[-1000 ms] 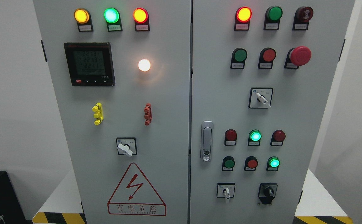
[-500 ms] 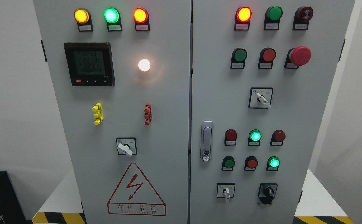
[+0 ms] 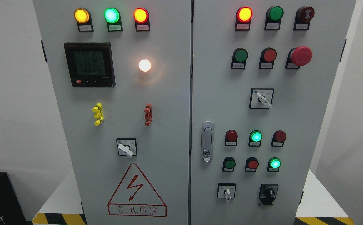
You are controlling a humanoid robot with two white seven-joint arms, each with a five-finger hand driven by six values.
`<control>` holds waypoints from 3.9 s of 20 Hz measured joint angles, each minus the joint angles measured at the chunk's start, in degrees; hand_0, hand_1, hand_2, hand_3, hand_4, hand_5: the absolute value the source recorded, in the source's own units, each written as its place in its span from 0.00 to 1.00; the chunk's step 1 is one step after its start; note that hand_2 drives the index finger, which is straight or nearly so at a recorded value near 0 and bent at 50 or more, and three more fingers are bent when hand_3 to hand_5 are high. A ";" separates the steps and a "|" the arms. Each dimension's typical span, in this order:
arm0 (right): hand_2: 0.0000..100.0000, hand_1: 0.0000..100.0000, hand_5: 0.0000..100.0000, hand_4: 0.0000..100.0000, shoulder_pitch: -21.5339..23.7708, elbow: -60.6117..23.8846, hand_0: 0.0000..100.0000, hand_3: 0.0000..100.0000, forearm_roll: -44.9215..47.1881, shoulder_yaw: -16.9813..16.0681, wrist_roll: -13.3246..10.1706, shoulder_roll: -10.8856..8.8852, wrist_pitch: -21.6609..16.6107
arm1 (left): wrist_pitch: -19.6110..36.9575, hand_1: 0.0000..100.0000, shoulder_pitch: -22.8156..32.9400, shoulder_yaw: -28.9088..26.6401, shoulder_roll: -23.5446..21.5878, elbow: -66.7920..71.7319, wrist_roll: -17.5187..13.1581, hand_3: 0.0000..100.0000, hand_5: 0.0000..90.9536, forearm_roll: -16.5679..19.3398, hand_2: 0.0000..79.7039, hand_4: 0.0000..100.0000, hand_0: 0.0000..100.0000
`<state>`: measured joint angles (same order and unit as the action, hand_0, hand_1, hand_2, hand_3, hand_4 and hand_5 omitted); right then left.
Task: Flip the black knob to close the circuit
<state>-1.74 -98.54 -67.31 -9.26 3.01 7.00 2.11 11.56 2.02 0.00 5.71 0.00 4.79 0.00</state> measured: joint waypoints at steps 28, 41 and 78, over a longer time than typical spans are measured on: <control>0.78 0.15 0.73 0.74 -9.16 0.39 0.00 0.93 -8.93 0.43 0.69 1.02 4.89 | 0.00 0.00 0.00 0.00 0.00 0.00 0.00 0.00 0.00 0.00 0.00 0.00 0.00; 0.77 0.18 0.73 0.74 -10.72 2.15 0.00 0.93 -9.85 -1.00 1.22 1.10 4.81 | 0.00 0.00 0.00 0.00 0.00 0.00 0.00 0.00 0.00 0.00 0.00 0.00 0.00; 0.77 0.26 0.73 0.73 -12.68 3.34 0.00 0.93 -9.59 -3.98 0.85 1.04 4.70 | 0.00 0.00 0.00 0.00 0.00 0.00 0.00 0.00 0.00 0.00 0.00 0.00 0.00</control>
<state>-14.42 -95.20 -76.90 -13.24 3.85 8.04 6.81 11.56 2.02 0.00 5.71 0.00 4.79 0.00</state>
